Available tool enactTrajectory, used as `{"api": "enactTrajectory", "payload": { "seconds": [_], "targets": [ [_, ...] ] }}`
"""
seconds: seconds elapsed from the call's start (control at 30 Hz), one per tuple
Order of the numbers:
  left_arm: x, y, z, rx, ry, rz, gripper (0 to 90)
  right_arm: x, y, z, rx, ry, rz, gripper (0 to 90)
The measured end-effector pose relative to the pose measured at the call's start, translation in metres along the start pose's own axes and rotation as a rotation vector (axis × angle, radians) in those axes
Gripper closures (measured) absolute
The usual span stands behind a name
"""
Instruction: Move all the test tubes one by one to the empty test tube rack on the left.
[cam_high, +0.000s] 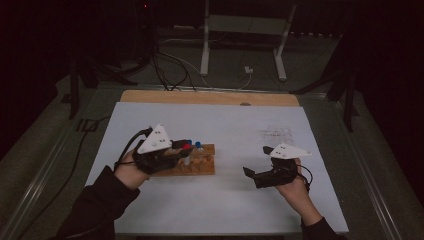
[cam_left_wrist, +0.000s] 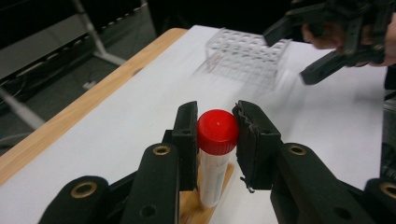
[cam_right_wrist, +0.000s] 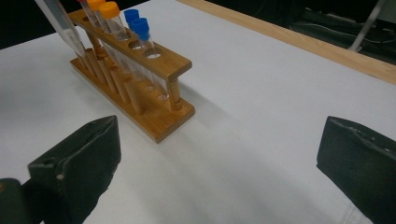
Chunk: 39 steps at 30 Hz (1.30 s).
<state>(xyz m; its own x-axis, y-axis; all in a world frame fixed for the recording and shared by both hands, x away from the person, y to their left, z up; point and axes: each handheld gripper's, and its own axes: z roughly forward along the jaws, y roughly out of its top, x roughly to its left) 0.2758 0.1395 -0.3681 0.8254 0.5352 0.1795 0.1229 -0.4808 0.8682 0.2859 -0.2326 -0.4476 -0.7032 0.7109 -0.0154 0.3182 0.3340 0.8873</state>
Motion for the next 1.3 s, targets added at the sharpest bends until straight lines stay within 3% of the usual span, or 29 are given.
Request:
{"api": "enactTrajectory", "payload": {
  "seconds": [0.3,0.37,0.6,0.67,0.93,1.13,1.3],
  "targets": [
    [0.027,-0.029,-0.037,0.031,0.127,-0.061,71.8,-0.001,0.001,-0.001,-0.012,-0.002,0.003,0.0],
    [0.036,-0.036,-0.041,0.031,0.17,-0.076,71.8,-0.001,0.001,-0.001,-0.012,-0.004,0.006,0.0],
    [0.06,-0.05,-0.04,-0.029,0.24,-0.154,71.8,-0.002,0.001,-0.001,-0.013,-0.008,0.006,0.0],
    [0.063,-0.054,-0.035,-0.032,0.239,-0.164,71.8,-0.002,0.001,-0.001,-0.014,-0.011,0.01,0.0],
    [0.067,-0.077,-0.008,0.042,0.205,-0.188,71.7,-0.003,0.0,-0.001,-0.011,-0.008,0.01,0.0],
    [0.069,-0.091,0.002,0.07,0.193,-0.219,71.7,-0.004,0.0,-0.002,-0.013,-0.008,0.012,0.0],
    [0.068,-0.097,0.005,0.071,0.193,-0.222,71.5,-0.003,0.0,-0.002,-0.012,-0.008,0.012,0.0]
  ]
}}
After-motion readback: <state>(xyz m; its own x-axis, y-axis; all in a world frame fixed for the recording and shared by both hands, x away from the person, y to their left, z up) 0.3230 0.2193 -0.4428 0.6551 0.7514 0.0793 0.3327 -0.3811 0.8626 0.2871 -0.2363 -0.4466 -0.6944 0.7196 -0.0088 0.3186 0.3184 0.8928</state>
